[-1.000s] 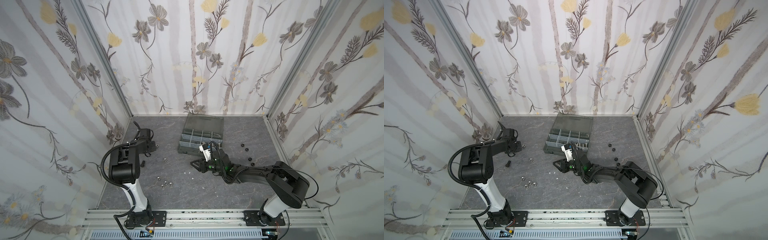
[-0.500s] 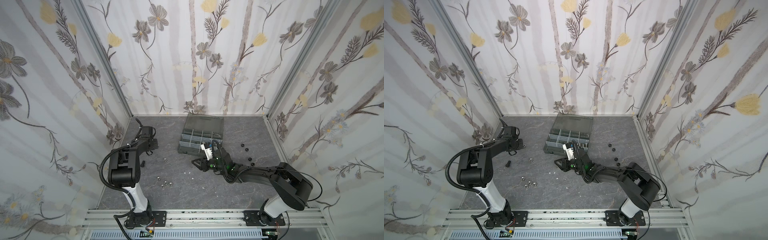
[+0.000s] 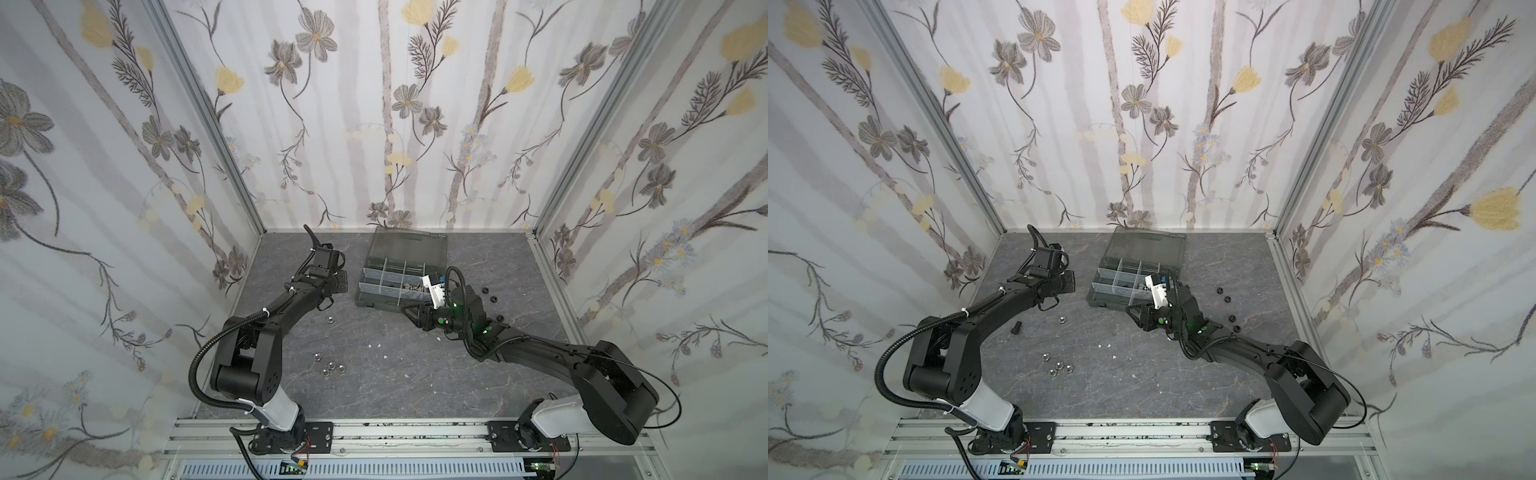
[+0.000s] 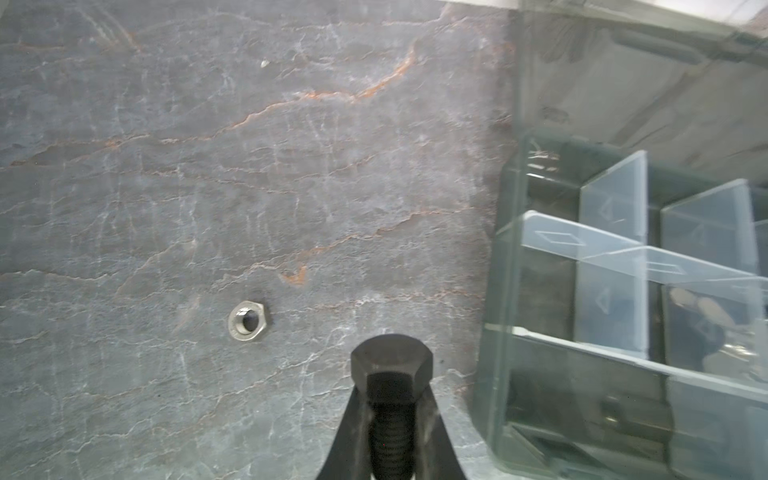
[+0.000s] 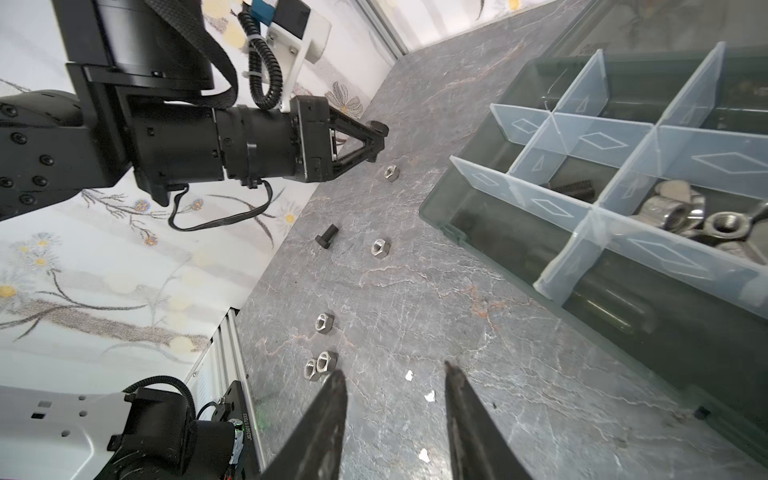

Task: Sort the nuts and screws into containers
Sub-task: 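Carry the black bolt into the box with the left gripper while the right hovers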

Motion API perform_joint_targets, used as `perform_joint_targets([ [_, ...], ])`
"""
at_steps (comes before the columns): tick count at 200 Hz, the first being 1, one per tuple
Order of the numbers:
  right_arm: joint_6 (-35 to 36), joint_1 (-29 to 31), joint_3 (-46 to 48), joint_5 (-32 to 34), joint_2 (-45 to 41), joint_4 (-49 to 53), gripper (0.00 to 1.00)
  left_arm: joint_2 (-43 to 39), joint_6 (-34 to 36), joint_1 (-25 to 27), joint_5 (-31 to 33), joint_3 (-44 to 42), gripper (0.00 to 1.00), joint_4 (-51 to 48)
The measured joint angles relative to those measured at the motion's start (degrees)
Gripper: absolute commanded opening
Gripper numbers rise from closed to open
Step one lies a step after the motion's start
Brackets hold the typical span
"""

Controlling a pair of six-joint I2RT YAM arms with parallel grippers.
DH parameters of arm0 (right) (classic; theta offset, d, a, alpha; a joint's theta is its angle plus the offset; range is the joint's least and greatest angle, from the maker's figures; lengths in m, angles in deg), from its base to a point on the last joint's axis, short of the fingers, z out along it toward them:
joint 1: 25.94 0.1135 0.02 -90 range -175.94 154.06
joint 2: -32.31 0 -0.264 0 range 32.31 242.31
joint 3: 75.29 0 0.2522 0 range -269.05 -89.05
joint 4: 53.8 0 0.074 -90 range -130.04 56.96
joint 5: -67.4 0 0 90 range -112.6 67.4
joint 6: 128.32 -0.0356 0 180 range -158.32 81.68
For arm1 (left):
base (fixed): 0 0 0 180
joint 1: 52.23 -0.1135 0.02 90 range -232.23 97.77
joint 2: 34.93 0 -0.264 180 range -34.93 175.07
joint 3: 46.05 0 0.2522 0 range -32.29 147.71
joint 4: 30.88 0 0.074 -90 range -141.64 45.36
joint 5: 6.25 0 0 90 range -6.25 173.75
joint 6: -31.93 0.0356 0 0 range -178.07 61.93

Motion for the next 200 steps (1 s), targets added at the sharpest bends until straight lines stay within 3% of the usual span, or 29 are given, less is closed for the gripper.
perform_joint_targets([
  [51,3.08,-2.97,1.70,0.24,-7.82,7.85,0.49,-1.29,-2.51,6.64,-1.49,2.47,0.09,0.11],
  [94,4.13,-5.81,3.39,1.31,-12.24,12.26,0.50,2.67,-3.43,11.45,-2.19,7.26,0.10,0.17],
  [200,4.68,-7.93,7.41,1.77,-13.25,12.46,0.49,14.34,-4.44,15.87,-4.52,16.52,0.10,-1.25],
])
